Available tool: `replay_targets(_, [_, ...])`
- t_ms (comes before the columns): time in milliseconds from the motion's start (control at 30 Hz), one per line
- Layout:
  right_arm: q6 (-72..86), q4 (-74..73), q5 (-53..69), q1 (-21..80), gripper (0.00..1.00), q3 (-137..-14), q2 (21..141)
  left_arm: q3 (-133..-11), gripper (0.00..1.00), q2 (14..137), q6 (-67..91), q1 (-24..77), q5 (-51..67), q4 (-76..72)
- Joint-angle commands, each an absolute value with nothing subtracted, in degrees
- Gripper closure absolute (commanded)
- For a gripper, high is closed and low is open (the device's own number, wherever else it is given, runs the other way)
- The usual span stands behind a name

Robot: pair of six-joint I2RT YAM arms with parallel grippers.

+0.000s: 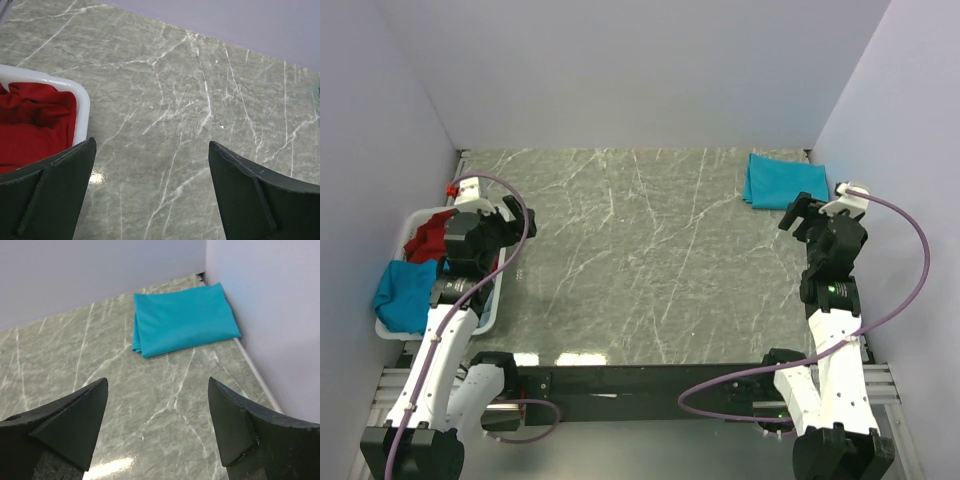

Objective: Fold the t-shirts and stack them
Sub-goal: Grab the tshirt from the pile

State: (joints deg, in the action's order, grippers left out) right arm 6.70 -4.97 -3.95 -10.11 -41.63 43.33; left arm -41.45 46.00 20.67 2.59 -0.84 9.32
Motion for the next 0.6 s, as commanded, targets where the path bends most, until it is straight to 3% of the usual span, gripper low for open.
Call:
replay_targets(0, [4.24,-3.95,1.9,-10.63,0.13,-42.01,42.63,-41.48,0.01,44.65,22.14,2.64,-2.9,7.03])
replay_targets(233, [-12.56,-12.55,25.37,-10.72,0.14,-41.75,43.06,-42.18,0.01,45.61,30.05,2.55,-7.56,7.99])
replay_targets(333, [-15.02,-13.97,29.25,-10.72,0.14,-41.92,42.98,-44.72,0.0,47.02,32.86,2.55,-10.62,11.15])
replay_targets(467, [-15.12,-14.68,30.67,-10.72,0.14,-42.27,44.2,-47.37,0.01,48.16,36.38,2.46,-25.07,17.57])
replay_targets(567, [-15.12,-15.12,30.15,-10.72,0.14,-42.63,44.82,-48.16,0.1,49.92,39.81,2.29,-34.68,22.05])
